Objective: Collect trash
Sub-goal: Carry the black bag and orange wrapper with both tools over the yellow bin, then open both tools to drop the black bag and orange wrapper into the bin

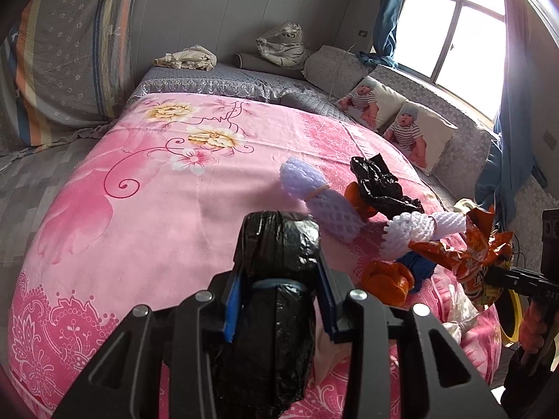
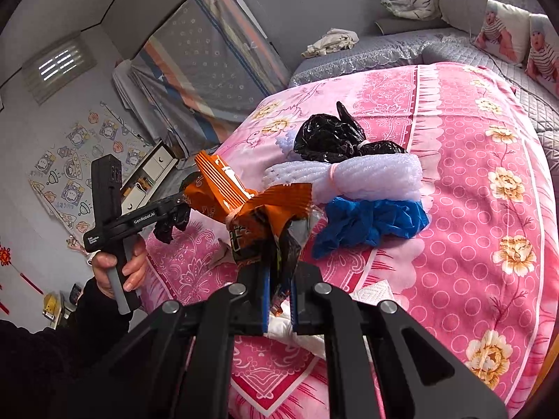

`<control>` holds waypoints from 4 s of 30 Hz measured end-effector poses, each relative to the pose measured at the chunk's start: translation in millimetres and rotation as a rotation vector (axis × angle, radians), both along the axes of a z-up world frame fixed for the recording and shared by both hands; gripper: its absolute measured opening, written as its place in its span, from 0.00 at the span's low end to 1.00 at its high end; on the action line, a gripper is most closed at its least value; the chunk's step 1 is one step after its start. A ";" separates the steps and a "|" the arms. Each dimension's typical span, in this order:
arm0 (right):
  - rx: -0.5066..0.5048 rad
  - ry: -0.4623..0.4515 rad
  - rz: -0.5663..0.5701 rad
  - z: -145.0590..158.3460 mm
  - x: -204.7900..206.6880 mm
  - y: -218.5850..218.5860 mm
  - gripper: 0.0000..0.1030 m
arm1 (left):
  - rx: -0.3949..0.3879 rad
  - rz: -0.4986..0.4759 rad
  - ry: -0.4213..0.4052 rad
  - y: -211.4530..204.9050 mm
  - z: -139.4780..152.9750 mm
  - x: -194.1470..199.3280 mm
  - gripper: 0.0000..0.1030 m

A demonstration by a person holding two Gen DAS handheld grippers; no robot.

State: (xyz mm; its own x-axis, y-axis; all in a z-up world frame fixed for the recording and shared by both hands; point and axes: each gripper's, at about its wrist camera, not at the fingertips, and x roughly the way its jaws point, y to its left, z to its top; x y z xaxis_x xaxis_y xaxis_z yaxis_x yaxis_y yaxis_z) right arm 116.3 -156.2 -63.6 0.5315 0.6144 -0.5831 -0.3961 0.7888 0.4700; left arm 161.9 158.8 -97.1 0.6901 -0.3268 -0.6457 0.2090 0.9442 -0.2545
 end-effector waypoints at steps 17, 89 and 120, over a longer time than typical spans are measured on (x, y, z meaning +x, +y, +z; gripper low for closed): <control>0.075 -0.108 -0.133 37.5 -29.7 -65.7 0.07 | 0.010 -0.044 -0.068 -30.3 33.5 -18.6 0.33; -0.061 -0.081 -1.177 -19.8 -181.6 -354.1 0.07 | 0.014 -0.767 -0.011 -506.2 3.1 -78.3 0.33; -0.045 0.053 -1.236 -49.0 -175.6 -371.7 0.10 | 0.015 -0.766 0.090 -523.1 -19.4 -65.0 0.57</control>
State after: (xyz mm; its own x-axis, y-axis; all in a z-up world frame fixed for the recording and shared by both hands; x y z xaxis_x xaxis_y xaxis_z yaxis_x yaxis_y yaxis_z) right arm -59.4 -527.9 -112.6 0.7153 -0.3039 -0.6293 0.6445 0.6351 0.4258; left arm 96.8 -364.2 -116.5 0.2195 -0.6828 -0.6968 0.7848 0.5479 -0.2897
